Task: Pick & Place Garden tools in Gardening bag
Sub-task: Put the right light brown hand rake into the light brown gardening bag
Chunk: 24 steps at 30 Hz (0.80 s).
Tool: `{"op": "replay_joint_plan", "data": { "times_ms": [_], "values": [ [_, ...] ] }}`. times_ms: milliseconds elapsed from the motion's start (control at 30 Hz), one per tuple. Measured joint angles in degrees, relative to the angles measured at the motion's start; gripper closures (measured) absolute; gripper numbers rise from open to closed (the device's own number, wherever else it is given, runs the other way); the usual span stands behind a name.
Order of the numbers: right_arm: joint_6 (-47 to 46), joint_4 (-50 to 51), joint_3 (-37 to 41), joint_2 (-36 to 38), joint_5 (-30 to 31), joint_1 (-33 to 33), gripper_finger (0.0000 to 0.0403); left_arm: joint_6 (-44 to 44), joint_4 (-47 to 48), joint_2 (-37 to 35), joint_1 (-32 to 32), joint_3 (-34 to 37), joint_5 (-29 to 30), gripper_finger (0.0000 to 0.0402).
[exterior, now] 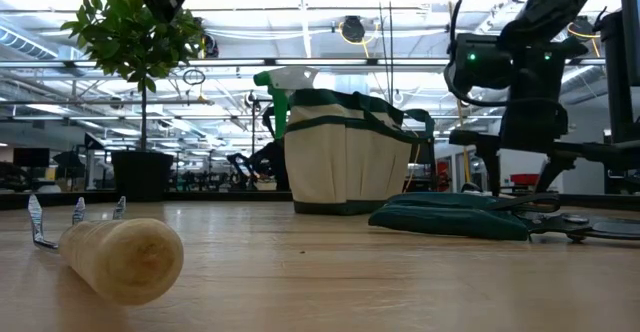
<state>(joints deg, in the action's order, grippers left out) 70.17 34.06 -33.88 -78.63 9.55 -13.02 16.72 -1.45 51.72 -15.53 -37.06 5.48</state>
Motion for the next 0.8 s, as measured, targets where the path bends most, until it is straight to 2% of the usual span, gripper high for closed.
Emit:
{"op": "replay_joint_plan", "data": {
  "times_ms": [133,333,567,700,800],
  "values": [
    [-3.7,-0.1,0.2,0.0,0.7,0.1,0.0256,-0.1,0.0,0.0,0.0,0.0,0.0,0.0176],
    [-9.1,-0.2,-0.2,0.0,1.0,0.5,0.0341,-0.1,0.0,0.0,0.0,0.0,0.0,0.0176],
    [-22.4,0.8,-4.8,2.5,0.1,2.6,0.0349,0.3,0.0,0.0,0.0,0.0,-0.1,0.0176],
    [-32.2,2.9,-9.1,5.6,-8.1,3.8,0.0349,0.6,0.2,0.0,0.0,0.0,-0.1,0.0176],
    [-39.9,4.1,-13.0,8.0,-17.7,4.3,0.0349,1.4,0.4,0.0,0.0,0.0,-0.1,0.0176]
  ]
}}
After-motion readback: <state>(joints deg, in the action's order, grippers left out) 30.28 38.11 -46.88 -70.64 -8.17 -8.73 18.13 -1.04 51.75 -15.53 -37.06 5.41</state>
